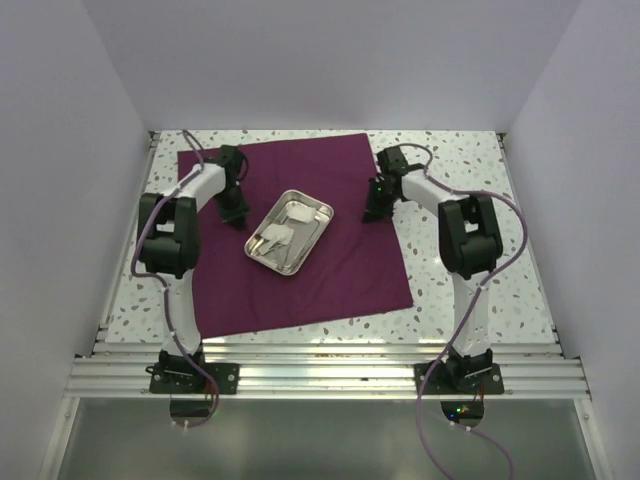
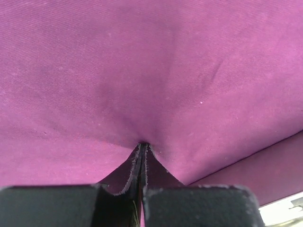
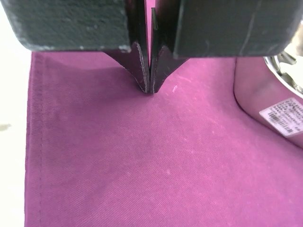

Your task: Prepare the surgical pack

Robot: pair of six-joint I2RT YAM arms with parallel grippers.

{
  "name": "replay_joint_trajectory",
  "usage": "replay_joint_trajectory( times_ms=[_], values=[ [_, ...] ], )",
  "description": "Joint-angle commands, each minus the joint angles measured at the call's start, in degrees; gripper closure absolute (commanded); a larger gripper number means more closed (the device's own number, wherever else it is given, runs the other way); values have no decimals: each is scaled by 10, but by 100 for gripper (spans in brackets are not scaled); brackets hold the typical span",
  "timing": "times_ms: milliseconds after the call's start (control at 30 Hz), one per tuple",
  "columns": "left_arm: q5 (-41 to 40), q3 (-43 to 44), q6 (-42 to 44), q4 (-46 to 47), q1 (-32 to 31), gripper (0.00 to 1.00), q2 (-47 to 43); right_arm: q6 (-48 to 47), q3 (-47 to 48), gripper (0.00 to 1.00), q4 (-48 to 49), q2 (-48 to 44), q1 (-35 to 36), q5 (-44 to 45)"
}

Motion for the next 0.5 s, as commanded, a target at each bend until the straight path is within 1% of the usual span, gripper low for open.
replay_joint_trajectory(
  times_ms=[0, 33, 67, 100, 167, 233, 267, 300, 367, 400, 467],
  values=[
    [49, 68, 28, 11, -24, 99, 100, 15, -118, 100, -25, -38, -27, 28],
    [49, 88, 45, -11, -28, 99, 116, 22, -143, 100, -24, -52, -30, 24],
    [49, 128, 49, -21, -40, 99, 130, 32, -169, 100, -24, -77, -38, 23],
    [48, 144, 56, -27, -46, 98, 152, 48, -221, 100, -22, -93, -42, 10],
    [49, 182, 62, -28, -57, 98, 168, 60, -291, 100, -19, -138, -46, -1],
    [88, 207, 71, -14, -62, 96, 188, 75, -330, 100, -25, -170, -46, 0],
    [99, 240, 74, -14, -66, 95, 197, 81, -368, 100, -26, -210, -47, -2],
    [118, 261, 77, -17, -69, 95, 219, 94, -389, 100, -24, -229, -47, -5],
    [141, 316, 84, -23, -76, 92, 240, 106, -430, 100, -14, -266, -46, -32],
    [164, 329, 85, -23, -77, 90, 256, 112, -461, 100, -7, -293, -47, -41],
    [169, 355, 77, -27, -76, 87, 262, 106, -478, 100, -2, -312, -46, -67]
  ],
)
